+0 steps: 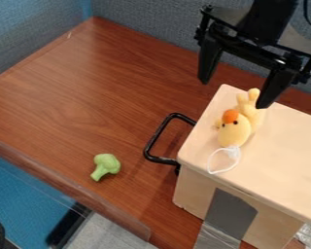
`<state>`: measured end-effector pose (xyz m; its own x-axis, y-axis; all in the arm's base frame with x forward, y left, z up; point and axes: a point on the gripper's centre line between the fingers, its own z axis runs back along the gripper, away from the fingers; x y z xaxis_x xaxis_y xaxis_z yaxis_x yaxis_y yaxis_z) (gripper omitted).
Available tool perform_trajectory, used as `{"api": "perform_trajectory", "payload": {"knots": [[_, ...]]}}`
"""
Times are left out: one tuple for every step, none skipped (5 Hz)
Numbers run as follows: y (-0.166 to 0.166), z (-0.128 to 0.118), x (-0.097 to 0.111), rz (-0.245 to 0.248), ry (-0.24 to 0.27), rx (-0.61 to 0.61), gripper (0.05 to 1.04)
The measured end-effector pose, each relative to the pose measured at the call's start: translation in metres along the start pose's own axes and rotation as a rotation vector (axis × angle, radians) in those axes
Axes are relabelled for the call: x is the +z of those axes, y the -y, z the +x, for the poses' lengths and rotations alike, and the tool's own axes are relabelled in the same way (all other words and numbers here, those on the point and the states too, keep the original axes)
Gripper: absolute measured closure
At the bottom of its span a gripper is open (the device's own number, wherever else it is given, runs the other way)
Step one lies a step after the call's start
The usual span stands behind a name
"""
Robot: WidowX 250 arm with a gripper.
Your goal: Put the green object on the left side of the table
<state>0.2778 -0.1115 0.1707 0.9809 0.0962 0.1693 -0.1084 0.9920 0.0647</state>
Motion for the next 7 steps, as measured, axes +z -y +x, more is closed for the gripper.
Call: {"api": "perform_trajectory", "payload": {"knots": [[0.0,-0.004,-0.009,0.012,-0.028,-0.007,0.082],[-0.037,-0.016,-0.025,0.004,-0.068,0.082,0.082],[-0.06,-0.029,-0.039,0.001,-0.095,0.119,0.082],[-0.093,-0.042,-0.063,-0.018,-0.09,0.149,0.082],[-0.113,-0.053,-0.094,-0.052,-0.048,0.164,0.082],[-0.119,-0.057,-0.122,-0.024,-0.046,0.147,0.082],[-0.119,-0.048,-0.142,0.014,-0.046,0.167,0.082]]}}
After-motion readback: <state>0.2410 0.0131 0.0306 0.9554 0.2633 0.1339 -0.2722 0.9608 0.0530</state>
